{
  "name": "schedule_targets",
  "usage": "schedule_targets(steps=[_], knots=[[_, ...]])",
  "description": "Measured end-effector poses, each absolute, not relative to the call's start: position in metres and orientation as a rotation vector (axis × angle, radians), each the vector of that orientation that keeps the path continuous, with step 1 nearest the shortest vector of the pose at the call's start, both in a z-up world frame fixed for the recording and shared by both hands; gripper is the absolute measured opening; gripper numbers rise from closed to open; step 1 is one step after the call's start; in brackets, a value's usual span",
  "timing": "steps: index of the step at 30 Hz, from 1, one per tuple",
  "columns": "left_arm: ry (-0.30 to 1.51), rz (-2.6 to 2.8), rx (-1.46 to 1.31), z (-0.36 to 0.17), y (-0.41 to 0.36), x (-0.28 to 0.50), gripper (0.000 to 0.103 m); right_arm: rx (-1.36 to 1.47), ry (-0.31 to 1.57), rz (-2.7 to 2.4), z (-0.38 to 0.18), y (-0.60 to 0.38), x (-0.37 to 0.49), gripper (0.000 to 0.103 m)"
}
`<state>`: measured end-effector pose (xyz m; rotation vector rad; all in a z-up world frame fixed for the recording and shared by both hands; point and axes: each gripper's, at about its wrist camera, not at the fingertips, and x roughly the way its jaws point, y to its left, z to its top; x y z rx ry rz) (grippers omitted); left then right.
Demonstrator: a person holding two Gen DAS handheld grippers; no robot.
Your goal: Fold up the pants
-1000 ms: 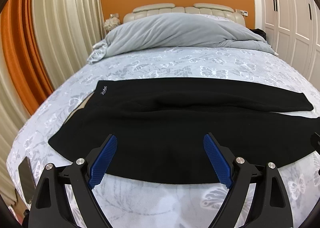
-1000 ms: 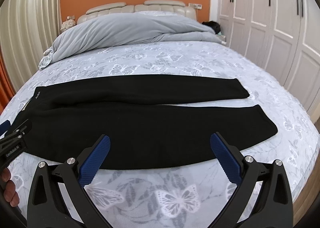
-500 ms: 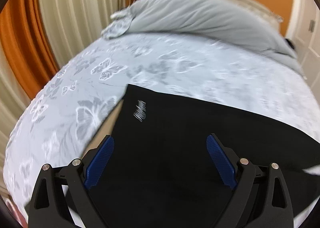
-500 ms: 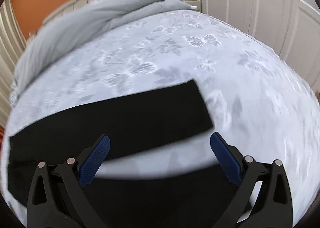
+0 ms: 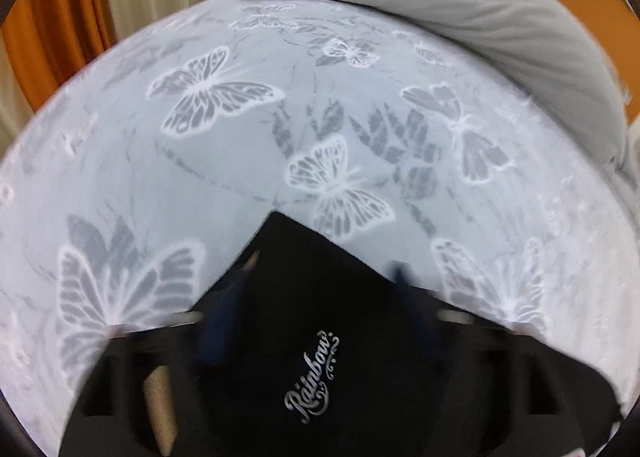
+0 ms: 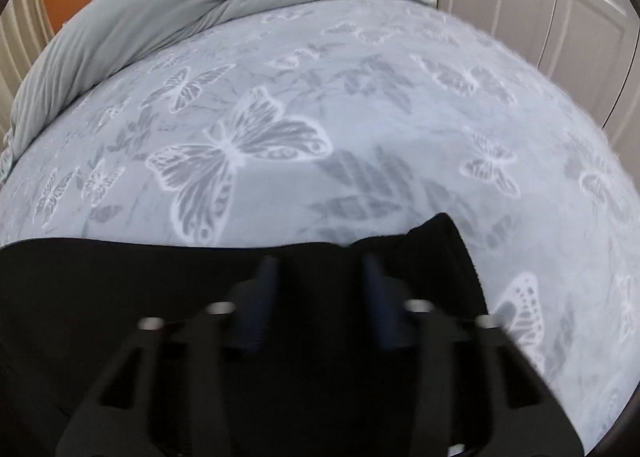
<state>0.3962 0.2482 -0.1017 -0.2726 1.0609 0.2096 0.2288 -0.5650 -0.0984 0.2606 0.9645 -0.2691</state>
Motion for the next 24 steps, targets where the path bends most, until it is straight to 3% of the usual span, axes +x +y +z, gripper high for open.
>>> schedule_targets(steps=[1,4,12,18,21,24], knots=[[1.079,0.210,-0.253,-0.102,0.246,0.397,0.014,0.297,0.954,-0.240,-0.093,-0.565,0.227,0.008],[1.034,0.166,-0.275,-0.079,0.245,0.380,0.006,0.279,0.866,-0.231,-0.061,-0.555,0.209,0.007],[0.863,-0.059,-0.347,0.030,0.261,0.257,0.006,0.220,0.700,-0.102,0.032,-0.526,0.104,0.007],[0.896,-0.083,-0.324,0.039,0.284,0.157,0.007,0.188,0.790,-0.111,0.012,-0.524,0.039,0.008],[0.963,-0.037,-0.292,0.007,0.294,0.133,0.013,0.201,0.869,-0.142,-0.020,-0.528,0.020,0.011],[1.022,0.022,-0.369,-0.027,0.308,0.116,0.039,0.229,0.912,-0.195,-0.038,-0.530,0.001,0.014]])
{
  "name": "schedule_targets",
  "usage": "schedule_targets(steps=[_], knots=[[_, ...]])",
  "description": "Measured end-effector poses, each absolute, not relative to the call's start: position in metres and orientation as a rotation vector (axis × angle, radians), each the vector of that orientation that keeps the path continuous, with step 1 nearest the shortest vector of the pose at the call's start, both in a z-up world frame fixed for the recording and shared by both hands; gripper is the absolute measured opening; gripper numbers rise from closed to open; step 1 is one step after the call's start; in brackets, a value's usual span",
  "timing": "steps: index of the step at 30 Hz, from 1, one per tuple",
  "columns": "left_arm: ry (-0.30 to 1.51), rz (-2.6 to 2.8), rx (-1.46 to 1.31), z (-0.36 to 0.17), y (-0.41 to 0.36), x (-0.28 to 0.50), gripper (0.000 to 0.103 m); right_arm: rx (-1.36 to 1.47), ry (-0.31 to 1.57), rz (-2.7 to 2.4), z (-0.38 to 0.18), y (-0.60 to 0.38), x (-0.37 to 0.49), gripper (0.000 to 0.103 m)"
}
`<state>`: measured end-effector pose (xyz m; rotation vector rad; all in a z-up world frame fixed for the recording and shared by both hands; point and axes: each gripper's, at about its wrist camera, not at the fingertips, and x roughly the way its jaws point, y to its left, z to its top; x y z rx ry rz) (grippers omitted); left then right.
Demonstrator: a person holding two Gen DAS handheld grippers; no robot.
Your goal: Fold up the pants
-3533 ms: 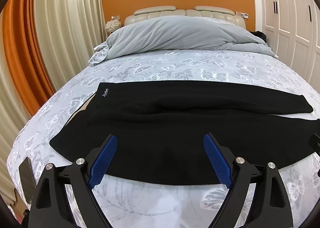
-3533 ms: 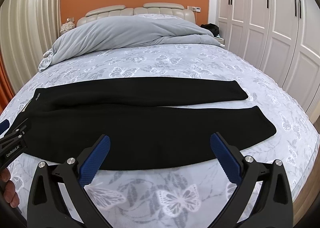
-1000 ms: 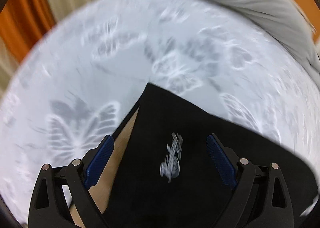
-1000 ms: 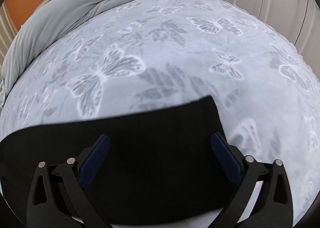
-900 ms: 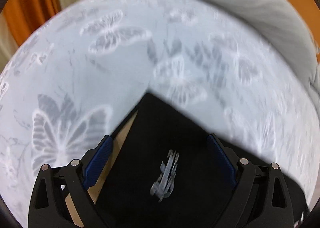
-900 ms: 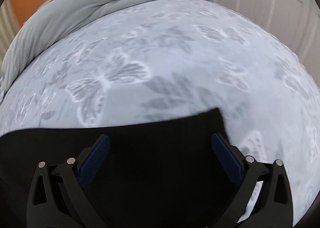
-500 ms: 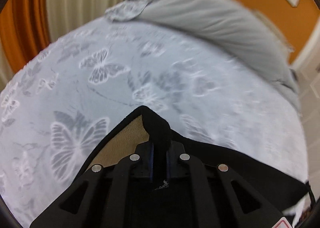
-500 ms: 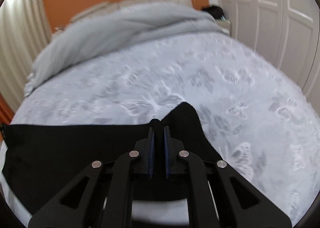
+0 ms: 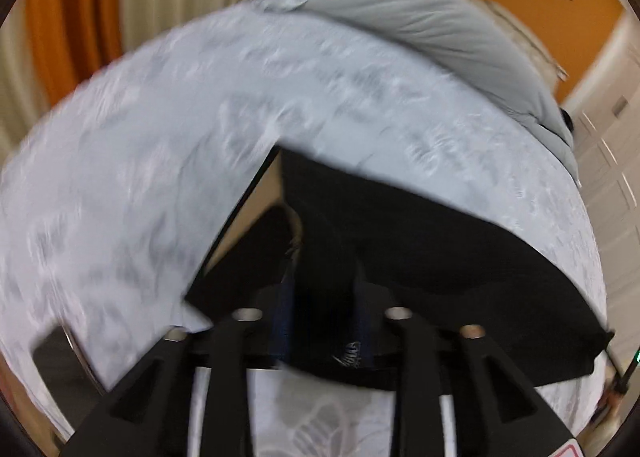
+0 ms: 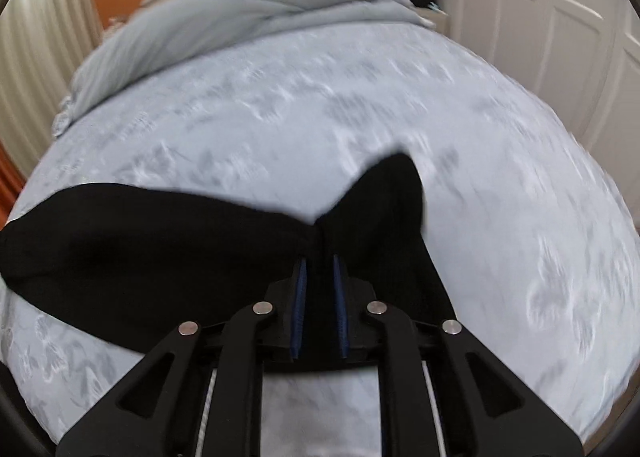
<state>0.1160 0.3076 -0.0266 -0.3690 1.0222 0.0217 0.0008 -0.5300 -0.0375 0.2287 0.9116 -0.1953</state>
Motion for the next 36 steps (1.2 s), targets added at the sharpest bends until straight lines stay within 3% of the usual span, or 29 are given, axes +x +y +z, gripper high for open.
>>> schedule_targets(steps=[2,5,6,7,8,14,15,16,17,18,19,24,29,30,31,32,33,36], knots=[[1.009,0.075,-0.469,-0.035,0.319,0.104,0.040,0.239,0.916,-0.224,-0.037,-0.530,-0.015,0.014],[0.962,0.062,-0.688,-0.031,0.330,0.078,0.063,0.246,0.887,-0.224,-0.020,-0.524,-0.036,0.021],[0.950,0.067,-0.750,-0.030,0.327,0.067,0.073,0.247,0.870,-0.217,-0.015,-0.519,-0.041,0.038],[0.953,0.070,-0.783,-0.031,0.324,0.060,0.075,0.242,0.845,-0.205,-0.006,-0.511,-0.047,0.059],[0.966,0.056,-0.809,-0.034,0.316,0.056,0.075,0.235,0.816,-0.185,0.001,-0.502,-0.052,0.064],[1.089,-0.008,-0.962,-0.066,0.281,0.084,0.077,0.198,0.797,-0.028,0.021,-0.441,-0.051,0.072],[1.083,-0.022,-0.985,-0.069,0.281,0.094,0.072,0.202,0.810,-0.015,0.020,-0.435,-0.049,0.072],[1.076,-0.028,-0.998,-0.070,0.282,0.102,0.053,0.211,0.828,-0.001,0.018,-0.430,-0.045,0.072],[1.067,-0.040,-1.009,-0.070,0.283,0.108,0.040,0.226,0.839,0.004,0.015,-0.428,-0.044,0.072],[1.056,-0.062,-1.006,-0.069,0.283,0.116,0.011,0.256,0.853,0.007,0.012,-0.429,-0.041,0.072],[1.050,-0.073,-0.998,-0.066,0.283,0.123,0.000,0.316,0.870,0.007,0.007,-0.432,-0.038,0.072],[0.897,0.041,-0.884,-0.034,0.306,0.123,0.000,0.624,0.881,-0.052,-0.013,-0.464,-0.021,0.072],[0.999,-0.017,-0.883,-0.047,0.299,0.108,0.000,0.744,0.919,-0.182,-0.046,-0.484,0.020,0.072],[1.003,-0.028,-0.881,-0.049,0.295,0.102,0.009,0.756,0.930,-0.211,-0.054,-0.487,0.031,0.072],[1.005,-0.039,-0.896,-0.053,0.293,0.095,0.031,0.750,0.928,-0.229,-0.059,-0.488,0.037,0.053],[1.004,-0.046,-0.922,-0.055,0.295,0.090,0.043,0.735,0.922,-0.245,-0.062,-0.489,0.044,0.035],[1.000,-0.044,-0.959,-0.058,0.294,0.086,0.052,0.723,0.922,-0.260,-0.064,-0.491,0.050,0.003],[0.995,-0.084,-0.971,-0.057,0.291,0.086,0.052,0.773,0.685,-0.182,-0.019,-0.499,0.041,0.003]])
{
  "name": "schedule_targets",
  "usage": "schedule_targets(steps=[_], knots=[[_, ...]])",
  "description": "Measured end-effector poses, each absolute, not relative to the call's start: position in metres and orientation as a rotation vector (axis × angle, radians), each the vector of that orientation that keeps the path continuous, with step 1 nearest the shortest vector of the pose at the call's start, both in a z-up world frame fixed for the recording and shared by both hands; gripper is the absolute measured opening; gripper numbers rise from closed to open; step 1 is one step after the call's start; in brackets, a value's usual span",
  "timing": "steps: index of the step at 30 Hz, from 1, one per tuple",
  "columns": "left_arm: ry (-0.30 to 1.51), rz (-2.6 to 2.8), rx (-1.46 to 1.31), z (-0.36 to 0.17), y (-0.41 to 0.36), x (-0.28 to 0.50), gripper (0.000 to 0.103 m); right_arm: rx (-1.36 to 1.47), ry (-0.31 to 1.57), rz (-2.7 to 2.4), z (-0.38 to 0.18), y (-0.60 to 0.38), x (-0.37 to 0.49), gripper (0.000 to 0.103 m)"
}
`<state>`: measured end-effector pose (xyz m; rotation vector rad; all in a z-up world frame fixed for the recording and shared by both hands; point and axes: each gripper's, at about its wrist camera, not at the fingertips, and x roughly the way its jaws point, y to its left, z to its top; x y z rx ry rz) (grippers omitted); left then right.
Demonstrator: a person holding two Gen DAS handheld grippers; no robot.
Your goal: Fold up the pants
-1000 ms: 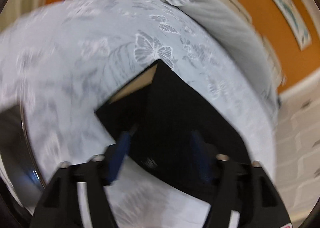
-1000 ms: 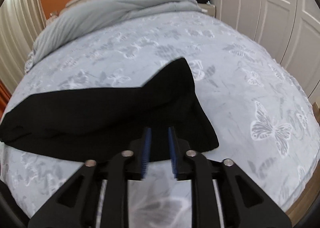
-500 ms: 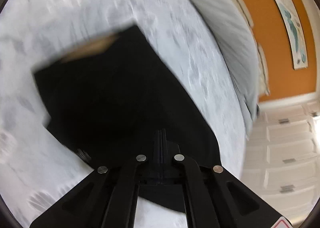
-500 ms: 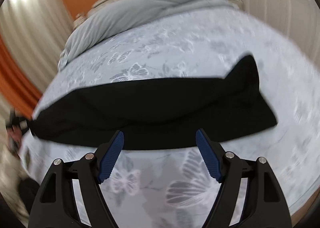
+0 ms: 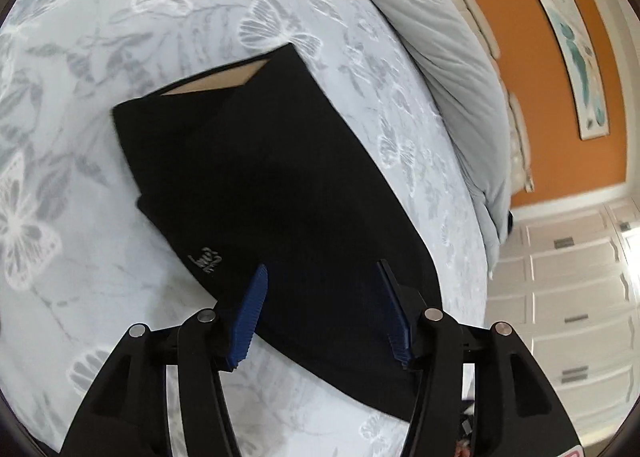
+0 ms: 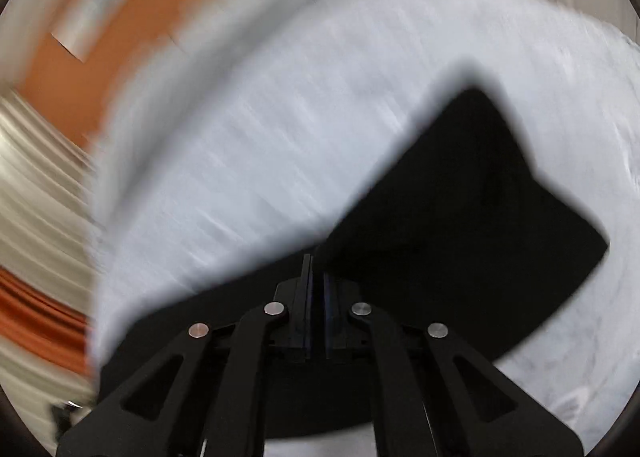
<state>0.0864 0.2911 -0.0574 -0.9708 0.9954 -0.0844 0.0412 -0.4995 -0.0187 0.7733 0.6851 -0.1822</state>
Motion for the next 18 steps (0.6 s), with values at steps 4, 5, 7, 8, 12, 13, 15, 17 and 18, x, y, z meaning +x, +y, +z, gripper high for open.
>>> schedule_targets(steps=[4,5,7,8,12,13,15,17,18], knots=[[0.969,-0.088,-0.853,-0.050,0.289,0.082,0.057,0.687,0.514,-0.059,0.029,-0.499,-0.002,0.003],[0.970,-0.086,-0.839,-0.051,0.290,0.081,0.057,0.713,0.624,-0.126,0.003,-0.509,0.000,0.003],[0.985,-0.095,-0.837,-0.056,0.290,0.085,0.057,0.794,0.850,-0.254,-0.052,-0.528,0.008,0.003],[0.987,-0.099,-0.851,-0.058,0.291,0.086,0.057,0.784,0.908,-0.277,-0.066,-0.530,0.011,0.003],[1.002,-0.079,-0.974,-0.078,0.303,0.091,0.062,0.704,0.861,-0.260,-0.049,-0.518,0.018,0.003],[1.001,-0.074,-0.997,-0.081,0.307,0.090,0.062,0.709,0.834,-0.250,-0.043,-0.515,0.018,0.004],[0.990,-0.074,-1.060,-0.089,0.315,0.093,0.061,0.713,0.826,-0.252,-0.040,-0.512,0.020,0.004],[0.980,-0.079,-1.113,-0.096,0.321,0.096,0.049,0.725,0.828,-0.268,-0.041,-0.515,0.028,0.004],[0.980,-0.104,-1.130,-0.098,0.323,0.100,0.017,0.729,0.830,-0.272,-0.041,-0.519,0.031,0.004]])
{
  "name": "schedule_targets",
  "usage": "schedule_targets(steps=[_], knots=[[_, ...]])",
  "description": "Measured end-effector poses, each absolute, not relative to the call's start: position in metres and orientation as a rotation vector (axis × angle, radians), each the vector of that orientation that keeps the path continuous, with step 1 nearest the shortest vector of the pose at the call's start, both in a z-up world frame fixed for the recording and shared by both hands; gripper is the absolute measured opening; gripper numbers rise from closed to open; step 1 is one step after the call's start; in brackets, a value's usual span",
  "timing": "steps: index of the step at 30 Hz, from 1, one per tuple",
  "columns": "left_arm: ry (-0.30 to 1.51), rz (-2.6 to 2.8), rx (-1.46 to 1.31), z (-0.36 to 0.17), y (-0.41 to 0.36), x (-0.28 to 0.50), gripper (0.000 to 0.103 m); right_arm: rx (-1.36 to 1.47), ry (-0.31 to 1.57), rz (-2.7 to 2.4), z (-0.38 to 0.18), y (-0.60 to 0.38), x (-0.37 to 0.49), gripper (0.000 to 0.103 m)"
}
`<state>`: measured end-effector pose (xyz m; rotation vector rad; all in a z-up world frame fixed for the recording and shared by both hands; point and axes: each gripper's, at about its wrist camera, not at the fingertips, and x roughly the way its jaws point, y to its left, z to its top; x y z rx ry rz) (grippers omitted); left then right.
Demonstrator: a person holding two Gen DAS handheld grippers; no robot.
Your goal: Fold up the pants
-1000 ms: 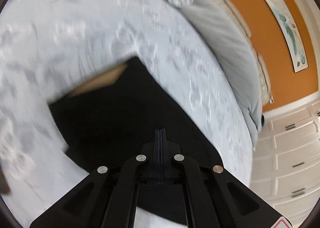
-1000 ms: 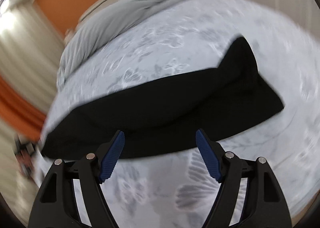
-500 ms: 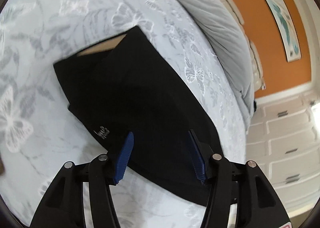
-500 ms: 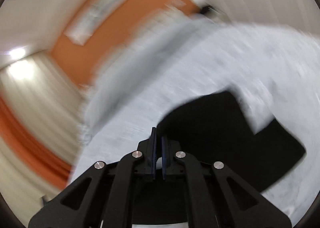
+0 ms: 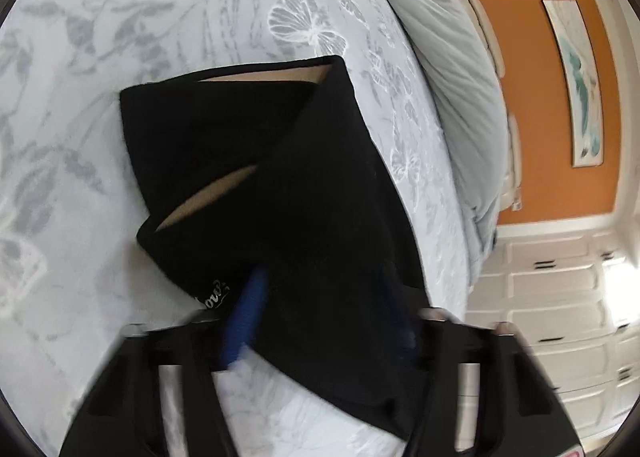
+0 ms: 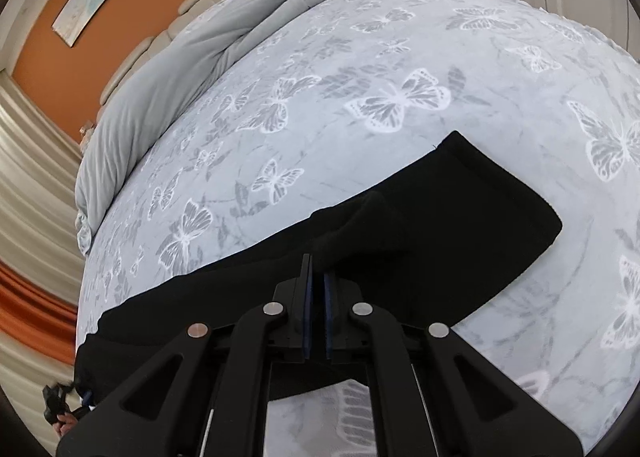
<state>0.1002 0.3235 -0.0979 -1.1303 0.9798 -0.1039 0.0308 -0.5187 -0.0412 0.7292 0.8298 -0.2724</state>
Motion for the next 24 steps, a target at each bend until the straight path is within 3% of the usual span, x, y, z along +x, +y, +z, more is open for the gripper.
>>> schedule_targets(steps=[1,7,11,12,13,15,24], knots=[[0.991,-0.116,-1.121,-0.098,0.324,0.104,0.000,0.728,0.830,-0.281,-0.044,-0.519,0.033,0.004],[0.892,-0.191,-0.967,-0.039,0.324,0.128,0.000,0.725,0.789,-0.261,-0.034,-0.508,0.018,0.004],[0.919,-0.174,-0.901,-0.018,0.332,0.125,0.000,0.707,0.817,-0.275,-0.038,-0.510,0.017,0.004],[0.941,-0.146,-0.865,-0.019,0.332,0.121,0.012,0.710,0.819,-0.272,-0.039,-0.510,0.017,0.004],[0.961,-0.136,-0.858,-0.023,0.332,0.116,0.048,0.712,0.822,-0.271,-0.039,-0.510,0.017,0.004],[1.006,-0.072,-0.914,-0.040,0.336,0.101,0.078,0.707,0.824,-0.273,-0.039,-0.509,0.018,0.005],[1.123,-0.047,-1.112,-0.086,0.324,0.110,0.078,0.704,0.834,-0.286,-0.041,-0.507,0.021,0.005]])
